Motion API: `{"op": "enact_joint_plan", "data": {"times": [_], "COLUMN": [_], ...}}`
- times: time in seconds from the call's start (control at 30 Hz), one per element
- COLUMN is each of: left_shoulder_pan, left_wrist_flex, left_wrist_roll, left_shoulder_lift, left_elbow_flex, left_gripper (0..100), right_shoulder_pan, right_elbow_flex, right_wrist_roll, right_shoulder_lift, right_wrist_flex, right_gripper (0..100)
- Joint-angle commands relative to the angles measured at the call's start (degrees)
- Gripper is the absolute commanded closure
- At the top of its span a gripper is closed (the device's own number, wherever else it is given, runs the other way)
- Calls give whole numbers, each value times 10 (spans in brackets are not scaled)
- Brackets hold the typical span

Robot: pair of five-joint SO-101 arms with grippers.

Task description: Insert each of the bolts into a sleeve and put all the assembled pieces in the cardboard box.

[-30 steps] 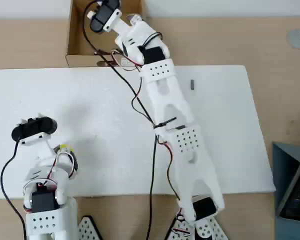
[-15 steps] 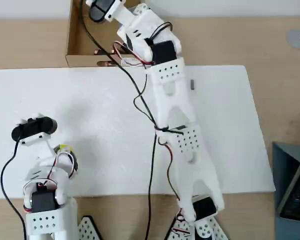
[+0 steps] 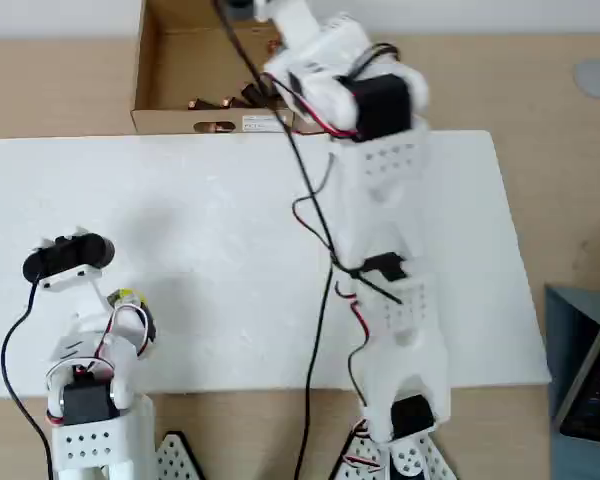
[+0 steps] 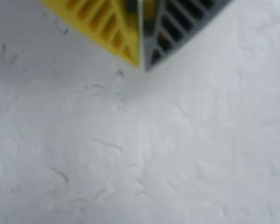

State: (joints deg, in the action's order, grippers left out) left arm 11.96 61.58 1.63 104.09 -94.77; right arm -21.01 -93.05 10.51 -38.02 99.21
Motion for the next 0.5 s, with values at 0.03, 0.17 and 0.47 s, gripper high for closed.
{"op": "enact_joint_plan", "data": {"times": [0.03,0.17,0.47], "left_shoulder_pan": [1,1,1], "left_wrist_flex": [-11,-11,-11], "left_wrist_roll": [-1,-1,-1], "left_shoulder_lift": [3,3,3], "left_elbow_flex": [4,4,4], "left_gripper": [997,997,997], "right_shoulder_pan": [48,84,162], "right_elbow_flex": [-21,-20,147], "right_wrist_roll": [-33,-33,-32], "right_shoulder_lift": [96,142,305], "right_wrist_flex": [33,33,33], "right_gripper": [989,989,989]}}
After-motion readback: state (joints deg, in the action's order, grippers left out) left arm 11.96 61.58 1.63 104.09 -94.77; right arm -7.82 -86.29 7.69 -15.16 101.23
